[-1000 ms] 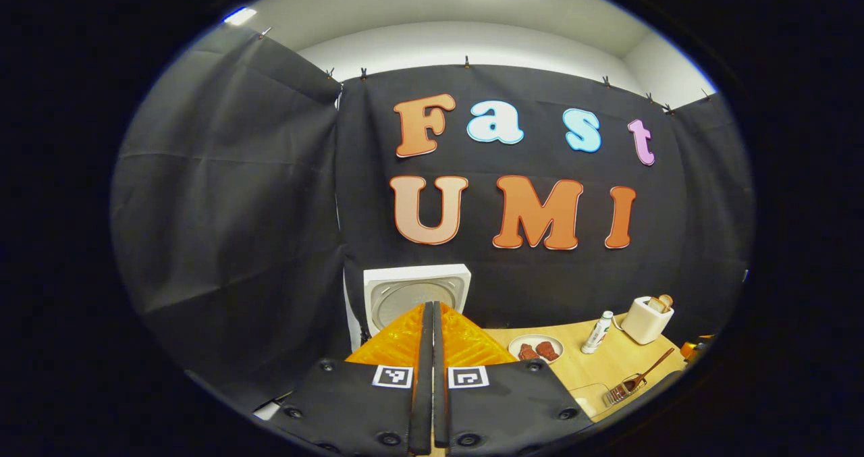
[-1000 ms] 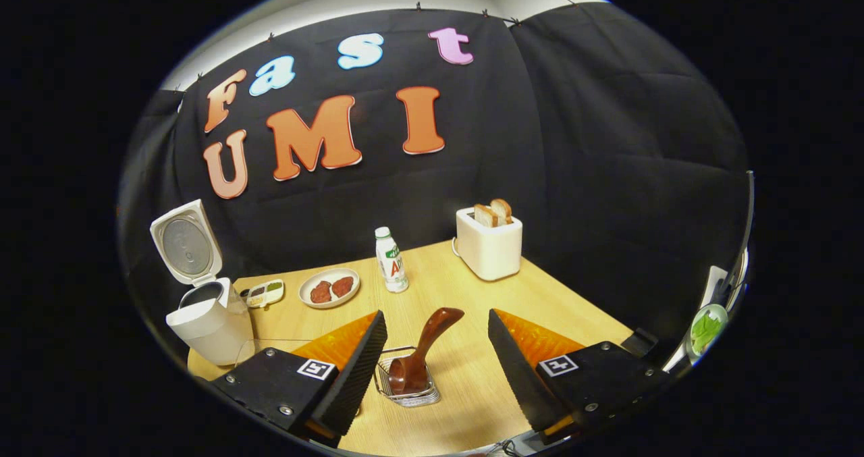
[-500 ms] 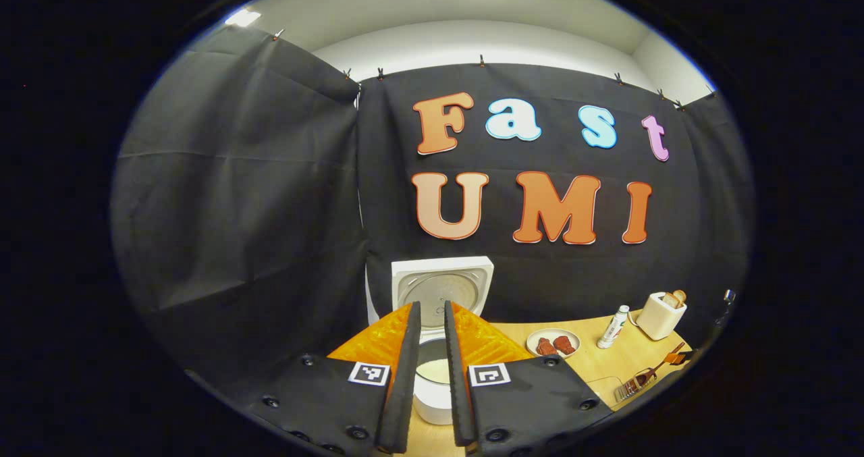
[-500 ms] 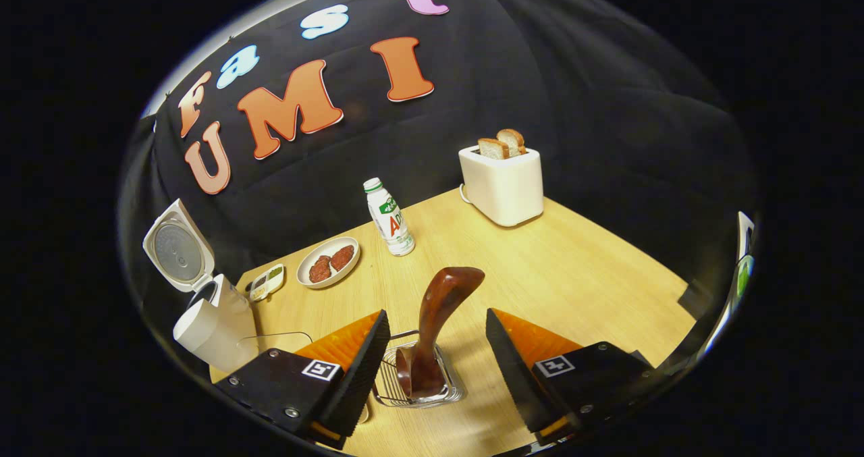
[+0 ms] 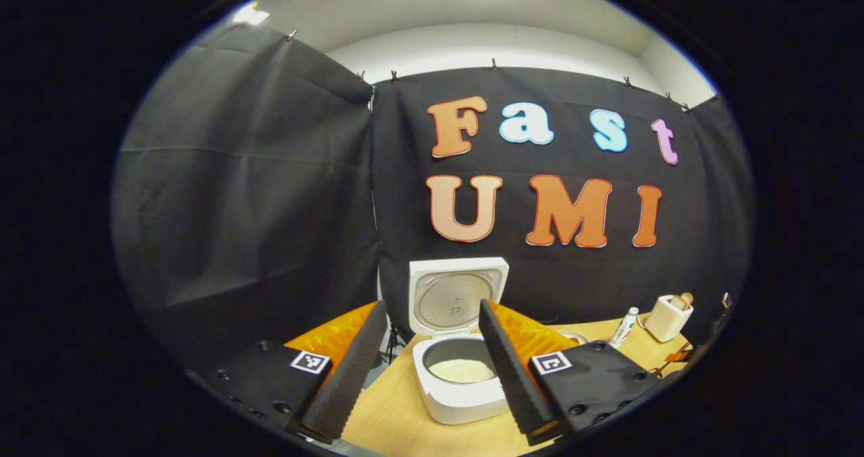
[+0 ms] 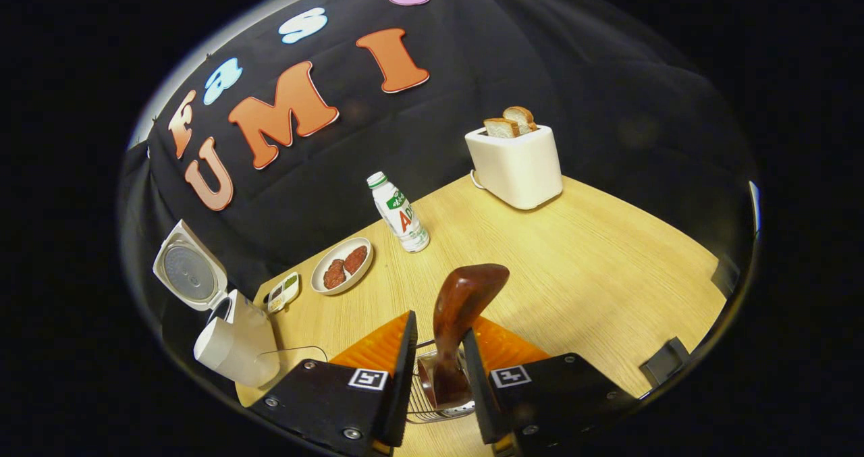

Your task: Close the left gripper, press the button to open the rice cooker; take a wooden spoon from the chopstick holder with the right hand, scoop a spoonful of rice and pour it into the rice cooker, then put the wooden spoon back into the chopstick holder.

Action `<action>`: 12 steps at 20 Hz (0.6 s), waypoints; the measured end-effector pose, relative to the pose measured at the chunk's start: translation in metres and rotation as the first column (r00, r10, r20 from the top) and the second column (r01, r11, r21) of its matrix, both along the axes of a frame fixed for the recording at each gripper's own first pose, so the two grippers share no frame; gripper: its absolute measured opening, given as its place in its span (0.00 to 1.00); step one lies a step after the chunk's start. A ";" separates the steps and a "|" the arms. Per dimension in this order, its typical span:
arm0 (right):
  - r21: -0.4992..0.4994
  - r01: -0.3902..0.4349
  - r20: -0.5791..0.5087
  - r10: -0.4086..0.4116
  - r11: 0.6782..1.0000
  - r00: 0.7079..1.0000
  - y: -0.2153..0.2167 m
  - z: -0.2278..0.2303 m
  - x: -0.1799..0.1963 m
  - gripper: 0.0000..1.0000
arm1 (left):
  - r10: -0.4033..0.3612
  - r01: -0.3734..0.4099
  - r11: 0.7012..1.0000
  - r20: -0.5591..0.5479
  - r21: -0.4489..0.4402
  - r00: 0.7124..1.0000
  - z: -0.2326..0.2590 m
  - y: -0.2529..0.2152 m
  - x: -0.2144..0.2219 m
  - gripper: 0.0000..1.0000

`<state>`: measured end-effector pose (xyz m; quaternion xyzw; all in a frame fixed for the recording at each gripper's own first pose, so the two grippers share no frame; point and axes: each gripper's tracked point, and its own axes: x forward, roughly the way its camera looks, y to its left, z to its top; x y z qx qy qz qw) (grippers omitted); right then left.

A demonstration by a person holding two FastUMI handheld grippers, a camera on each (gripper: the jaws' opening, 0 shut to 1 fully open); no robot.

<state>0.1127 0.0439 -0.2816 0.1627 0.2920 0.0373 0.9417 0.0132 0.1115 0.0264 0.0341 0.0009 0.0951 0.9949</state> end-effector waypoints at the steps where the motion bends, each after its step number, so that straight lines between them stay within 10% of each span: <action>1: 0.005 0.003 -0.008 -0.003 1.000 1.000 -0.001 0.000 0.000 0.38 | 0.003 -0.003 1.000 -0.004 -0.003 1.000 -0.002 0.001 -0.001 0.95; 8: 0.003 0.069 -0.021 -0.069 0.998 0.997 -0.008 0.004 -0.004 0.02 | 0.014 -0.014 1.000 -0.026 -0.011 1.000 -0.015 0.009 0.003 0.98; 12: -0.076 0.058 0.022 -0.057 0.995 0.998 -0.005 0.029 -0.012 0.02 | -0.010 0.009 0.999 -0.033 -0.033 0.999 -0.020 0.007 0.004 0.99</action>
